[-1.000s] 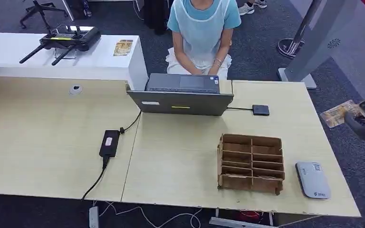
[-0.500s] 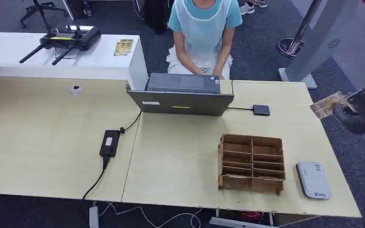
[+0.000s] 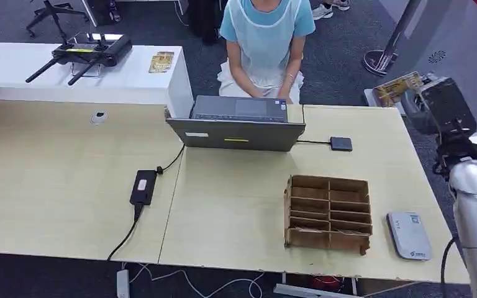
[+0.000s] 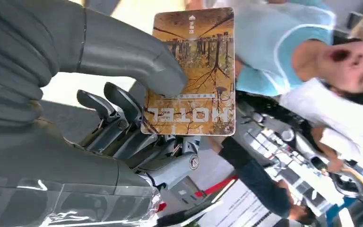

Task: Pass the card to the sensor for recognition and then transmit it.

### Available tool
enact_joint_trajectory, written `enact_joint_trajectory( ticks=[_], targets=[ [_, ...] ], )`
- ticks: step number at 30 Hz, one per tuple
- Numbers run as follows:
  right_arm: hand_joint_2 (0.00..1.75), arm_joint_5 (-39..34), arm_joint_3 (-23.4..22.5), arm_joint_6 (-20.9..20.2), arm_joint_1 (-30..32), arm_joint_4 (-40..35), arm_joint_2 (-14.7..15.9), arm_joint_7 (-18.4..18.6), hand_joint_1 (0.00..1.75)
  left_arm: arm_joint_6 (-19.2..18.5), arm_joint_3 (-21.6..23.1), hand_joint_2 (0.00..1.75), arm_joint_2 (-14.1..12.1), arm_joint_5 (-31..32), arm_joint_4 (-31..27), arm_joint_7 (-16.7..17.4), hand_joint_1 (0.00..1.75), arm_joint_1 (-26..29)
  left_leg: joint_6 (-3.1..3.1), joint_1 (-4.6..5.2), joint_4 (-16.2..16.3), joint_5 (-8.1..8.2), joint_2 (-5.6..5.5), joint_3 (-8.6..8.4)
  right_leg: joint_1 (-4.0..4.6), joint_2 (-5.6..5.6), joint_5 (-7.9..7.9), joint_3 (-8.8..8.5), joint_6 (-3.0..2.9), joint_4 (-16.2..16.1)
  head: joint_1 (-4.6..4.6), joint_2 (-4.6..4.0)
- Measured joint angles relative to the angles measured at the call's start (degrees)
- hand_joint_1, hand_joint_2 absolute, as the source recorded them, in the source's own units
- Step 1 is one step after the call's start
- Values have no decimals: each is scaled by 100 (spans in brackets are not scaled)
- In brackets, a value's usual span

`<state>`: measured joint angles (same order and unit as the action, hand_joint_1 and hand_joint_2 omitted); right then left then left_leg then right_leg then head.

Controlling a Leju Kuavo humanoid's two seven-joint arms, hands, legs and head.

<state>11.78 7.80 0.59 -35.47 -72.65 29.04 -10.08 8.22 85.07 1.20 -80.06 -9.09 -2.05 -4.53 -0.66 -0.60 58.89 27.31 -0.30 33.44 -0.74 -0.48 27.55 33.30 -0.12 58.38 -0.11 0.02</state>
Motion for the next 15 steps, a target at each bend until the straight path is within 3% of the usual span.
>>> enact_joint_trajectory(
  ticks=[7, 15],
  targets=[
    [175, -393, 83, 4, -551, 249, -524, 124, 175, 0, 2, 0, 2, 123, 0, 66, 0, -37, 0, 1, 0, 0, 1, 3, -1, 2, -1, 2, 1, 0, 2, -2],
    [175, 550, 627, 365, -1464, 843, -894, 561, 175, -26, 11, 0, 4, 210, 0, 113, 0, -86, 0, 1, 0, -5, -2, 2, -1, 1, -1, 1, 0, 1, 2, 0]
  ],
)
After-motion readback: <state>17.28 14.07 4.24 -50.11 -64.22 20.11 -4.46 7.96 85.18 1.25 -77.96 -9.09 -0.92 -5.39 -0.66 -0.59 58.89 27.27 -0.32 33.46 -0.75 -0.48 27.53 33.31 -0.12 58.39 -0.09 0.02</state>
